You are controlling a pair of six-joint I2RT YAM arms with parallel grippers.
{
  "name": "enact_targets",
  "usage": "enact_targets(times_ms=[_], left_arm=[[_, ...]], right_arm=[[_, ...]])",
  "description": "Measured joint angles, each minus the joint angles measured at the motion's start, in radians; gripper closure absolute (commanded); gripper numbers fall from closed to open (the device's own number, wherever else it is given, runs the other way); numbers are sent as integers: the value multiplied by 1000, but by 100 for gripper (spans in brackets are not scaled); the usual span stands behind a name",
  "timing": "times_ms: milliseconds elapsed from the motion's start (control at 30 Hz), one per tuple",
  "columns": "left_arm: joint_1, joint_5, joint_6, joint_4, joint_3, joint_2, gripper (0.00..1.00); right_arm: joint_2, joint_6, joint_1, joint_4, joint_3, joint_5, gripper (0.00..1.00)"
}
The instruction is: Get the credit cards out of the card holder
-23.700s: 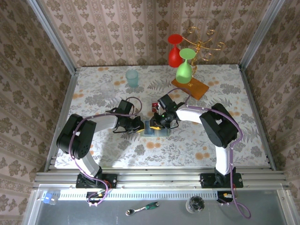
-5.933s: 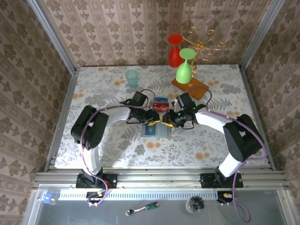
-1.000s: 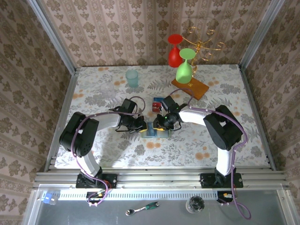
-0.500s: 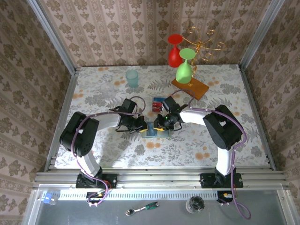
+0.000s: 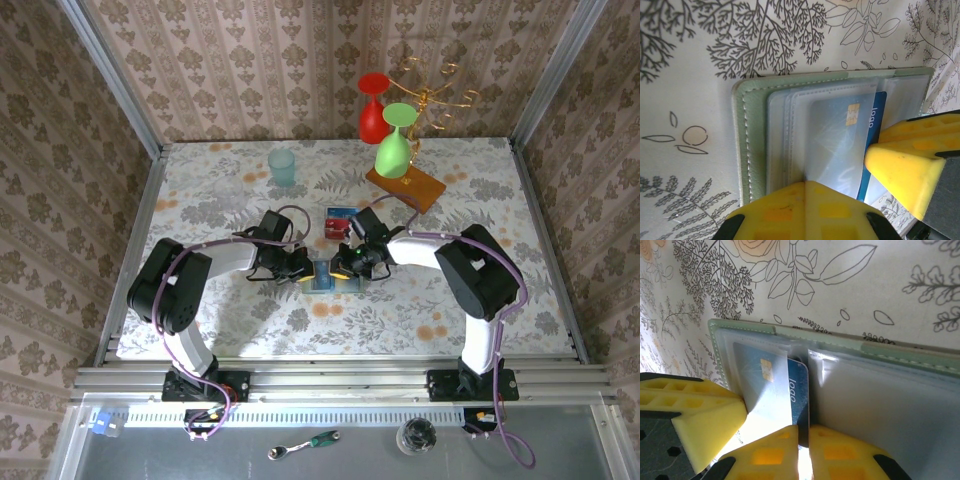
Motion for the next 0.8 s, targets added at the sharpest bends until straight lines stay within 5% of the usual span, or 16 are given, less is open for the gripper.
enact_targets(times_ms=[800], left_arm=[[0,0,7,1,0,0,99]], right_arm=[[-122,-51,-64,-63,-67,16,91]])
